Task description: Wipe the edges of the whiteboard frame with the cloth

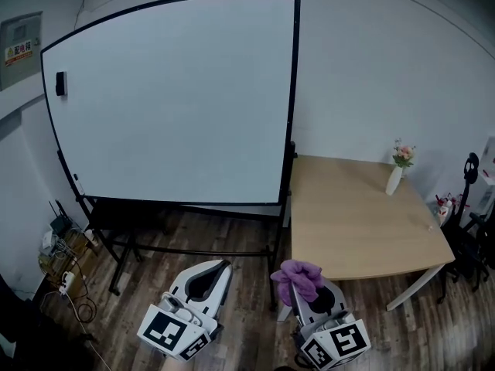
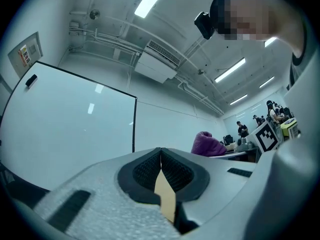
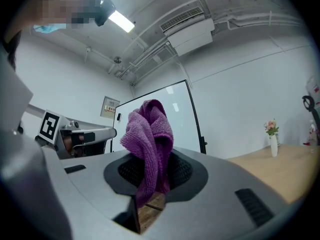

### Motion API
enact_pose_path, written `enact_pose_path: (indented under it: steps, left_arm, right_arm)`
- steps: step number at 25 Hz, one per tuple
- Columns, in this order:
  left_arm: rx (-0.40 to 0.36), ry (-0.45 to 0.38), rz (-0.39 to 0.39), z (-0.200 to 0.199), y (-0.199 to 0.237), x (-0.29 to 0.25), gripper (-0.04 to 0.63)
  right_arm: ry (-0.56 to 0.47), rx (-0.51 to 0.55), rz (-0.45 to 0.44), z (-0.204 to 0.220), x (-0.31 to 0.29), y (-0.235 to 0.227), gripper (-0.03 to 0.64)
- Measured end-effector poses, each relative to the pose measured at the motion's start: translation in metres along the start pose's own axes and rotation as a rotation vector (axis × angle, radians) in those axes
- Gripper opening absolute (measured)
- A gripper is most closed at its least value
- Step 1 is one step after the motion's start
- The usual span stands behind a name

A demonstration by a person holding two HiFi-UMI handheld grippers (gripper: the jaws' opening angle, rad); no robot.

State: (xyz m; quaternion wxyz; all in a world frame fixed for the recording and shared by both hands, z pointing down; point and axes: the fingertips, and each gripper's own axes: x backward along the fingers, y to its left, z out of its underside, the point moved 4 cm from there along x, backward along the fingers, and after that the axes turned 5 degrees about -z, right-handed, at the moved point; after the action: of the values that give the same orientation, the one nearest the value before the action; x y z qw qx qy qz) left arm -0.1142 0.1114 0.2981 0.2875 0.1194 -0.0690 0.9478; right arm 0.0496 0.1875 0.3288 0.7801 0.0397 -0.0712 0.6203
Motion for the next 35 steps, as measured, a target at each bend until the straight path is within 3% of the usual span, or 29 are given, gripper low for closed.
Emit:
enact_pose_path:
  steps: [12,23,35]
  left_arm:
    - [0.042,0.029,0.061,0.036,0.031,-0.065,0.017]
    - [0.007,-0.002,0.011,0.038,0.064,-0.165,0.017]
    - [-0.054,-0.015,-0.057,0.047,0.074,-0.25,0.017]
  right_arm:
    - [0.046,-0.001,0.072,0.017,-0.043,-0.05,0.091]
    - [0.01,0.048,0.03,-0.008,-0.121,-0.14,0.092]
    - [-0.015,0.188,-0.006,-0.03,-0.179,-0.223,0.092]
